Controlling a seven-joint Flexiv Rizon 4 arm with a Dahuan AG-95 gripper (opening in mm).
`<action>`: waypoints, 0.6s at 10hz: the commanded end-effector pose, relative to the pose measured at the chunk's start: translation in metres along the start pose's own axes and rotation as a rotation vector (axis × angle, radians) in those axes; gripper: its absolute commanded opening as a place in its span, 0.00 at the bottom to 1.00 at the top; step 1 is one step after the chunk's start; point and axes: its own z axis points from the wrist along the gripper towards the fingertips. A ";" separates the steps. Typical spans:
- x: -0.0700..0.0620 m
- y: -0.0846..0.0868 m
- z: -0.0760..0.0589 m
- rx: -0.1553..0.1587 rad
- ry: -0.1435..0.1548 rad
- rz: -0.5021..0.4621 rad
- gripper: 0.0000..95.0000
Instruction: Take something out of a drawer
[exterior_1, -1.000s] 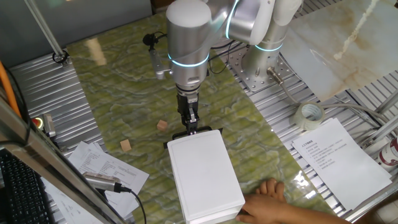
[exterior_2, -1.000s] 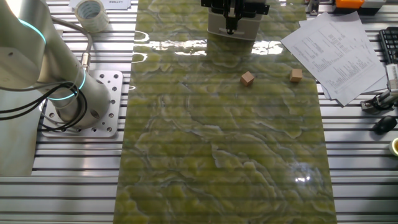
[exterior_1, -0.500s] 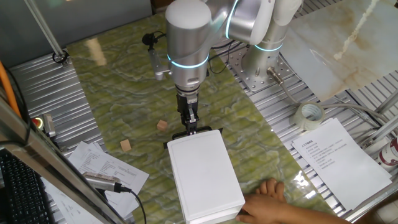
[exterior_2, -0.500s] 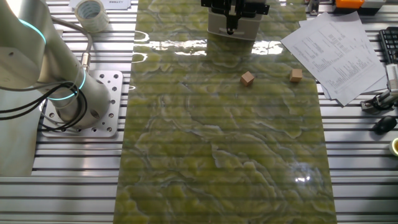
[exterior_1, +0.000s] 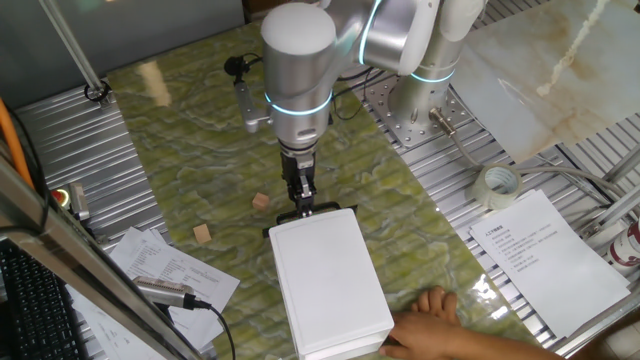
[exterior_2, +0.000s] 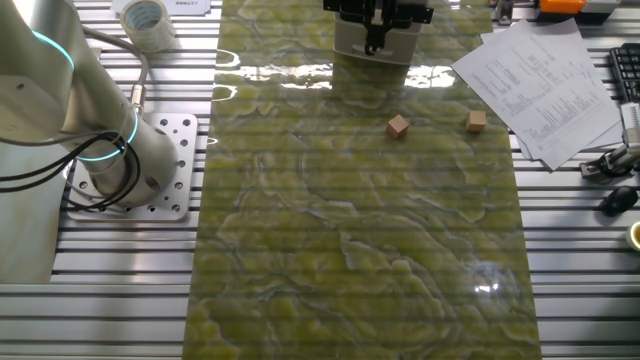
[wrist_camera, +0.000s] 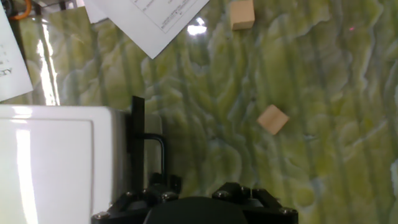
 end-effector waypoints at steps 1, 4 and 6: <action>-0.002 -0.001 0.004 0.009 -0.012 0.005 0.40; -0.002 -0.002 0.002 0.007 -0.012 0.006 0.40; -0.002 -0.004 0.002 0.019 -0.013 0.004 0.40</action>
